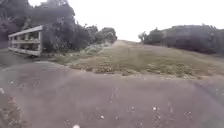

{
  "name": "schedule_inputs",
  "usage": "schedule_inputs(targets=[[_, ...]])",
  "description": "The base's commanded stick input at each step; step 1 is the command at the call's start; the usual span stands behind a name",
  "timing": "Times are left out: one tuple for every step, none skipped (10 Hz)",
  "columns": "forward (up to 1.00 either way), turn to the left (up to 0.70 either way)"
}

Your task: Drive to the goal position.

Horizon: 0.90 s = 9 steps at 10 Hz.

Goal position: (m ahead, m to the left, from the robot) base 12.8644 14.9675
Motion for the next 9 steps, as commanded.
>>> schedule_inputs(targets=[[0.6,0.15],[0.6,0.15],[0.6,0.15],[0.6,0.15],[0.53,0.32],[0.36,0.74],[0.0,0.6],[0.0,0.6],[0.0,0.6]])
